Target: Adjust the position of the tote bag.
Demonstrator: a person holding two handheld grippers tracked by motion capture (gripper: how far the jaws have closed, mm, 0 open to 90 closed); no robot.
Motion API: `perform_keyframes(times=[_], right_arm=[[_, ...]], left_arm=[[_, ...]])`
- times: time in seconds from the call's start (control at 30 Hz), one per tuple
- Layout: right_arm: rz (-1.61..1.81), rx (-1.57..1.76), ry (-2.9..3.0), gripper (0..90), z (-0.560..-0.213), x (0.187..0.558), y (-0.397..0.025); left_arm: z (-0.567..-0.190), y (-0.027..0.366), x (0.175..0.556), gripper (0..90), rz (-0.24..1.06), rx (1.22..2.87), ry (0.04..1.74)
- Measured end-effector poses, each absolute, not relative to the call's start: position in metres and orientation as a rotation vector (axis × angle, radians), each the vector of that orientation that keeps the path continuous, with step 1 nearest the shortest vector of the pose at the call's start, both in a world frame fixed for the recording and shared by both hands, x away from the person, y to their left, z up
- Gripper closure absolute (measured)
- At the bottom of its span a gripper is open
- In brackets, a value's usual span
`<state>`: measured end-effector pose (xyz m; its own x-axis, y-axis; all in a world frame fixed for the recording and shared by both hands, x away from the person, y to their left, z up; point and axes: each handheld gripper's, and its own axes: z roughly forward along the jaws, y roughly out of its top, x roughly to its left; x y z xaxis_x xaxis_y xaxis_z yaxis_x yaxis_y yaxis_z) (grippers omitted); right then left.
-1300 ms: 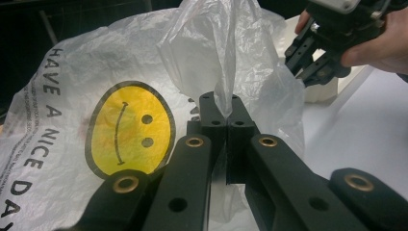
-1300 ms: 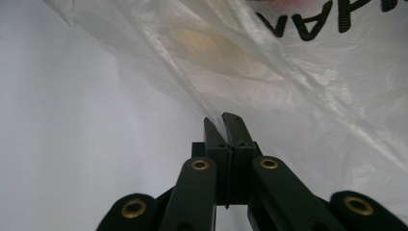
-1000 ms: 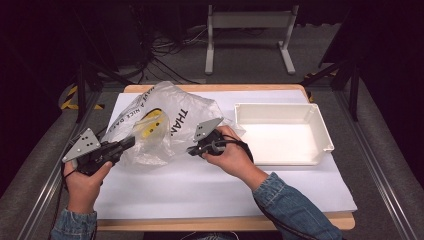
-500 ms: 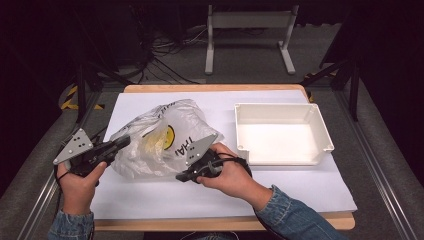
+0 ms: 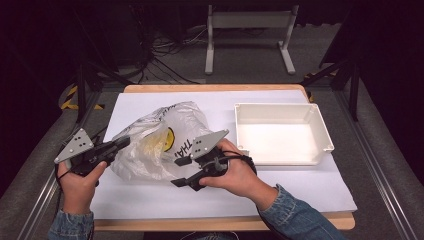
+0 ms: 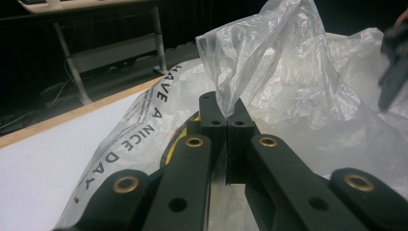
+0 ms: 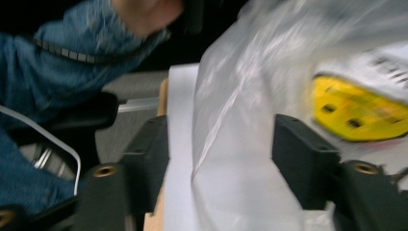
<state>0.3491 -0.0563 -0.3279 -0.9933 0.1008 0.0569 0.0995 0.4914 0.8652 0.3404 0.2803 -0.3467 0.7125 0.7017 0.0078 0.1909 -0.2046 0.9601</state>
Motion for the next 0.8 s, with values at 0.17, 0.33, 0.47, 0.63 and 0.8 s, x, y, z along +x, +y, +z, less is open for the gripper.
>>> perform_keyframes(times=[0.17, 0.33, 0.47, 0.63, 0.8], right_arm=[[1.617, 0.192, 2.593, 31.0, -0.313, 0.354, -0.071], [1.515, 0.236, 2.474, 18.9, -0.302, 0.366, -0.087], [1.365, 0.357, 2.546, 15.2, -0.31, 0.377, -0.095], [1.205, 0.394, 2.563, 15.3, -0.33, 0.386, -0.097], [1.067, 0.368, 2.626, 52.2, -0.337, 0.39, -0.096]], left_arm=[[-0.347, 0.28, 0.341, 89.1, 0.548, 1.758, 0.715], [-0.348, 0.281, 0.342, 89.1, 0.55, 1.757, 0.724], [-0.349, 0.282, 0.342, 89.1, 0.55, 1.752, 0.724], [-0.349, 0.281, 0.343, 89.1, 0.546, 1.758, 0.724], [-0.349, 0.282, 0.342, 89.1, 0.544, 1.762, 0.722]])
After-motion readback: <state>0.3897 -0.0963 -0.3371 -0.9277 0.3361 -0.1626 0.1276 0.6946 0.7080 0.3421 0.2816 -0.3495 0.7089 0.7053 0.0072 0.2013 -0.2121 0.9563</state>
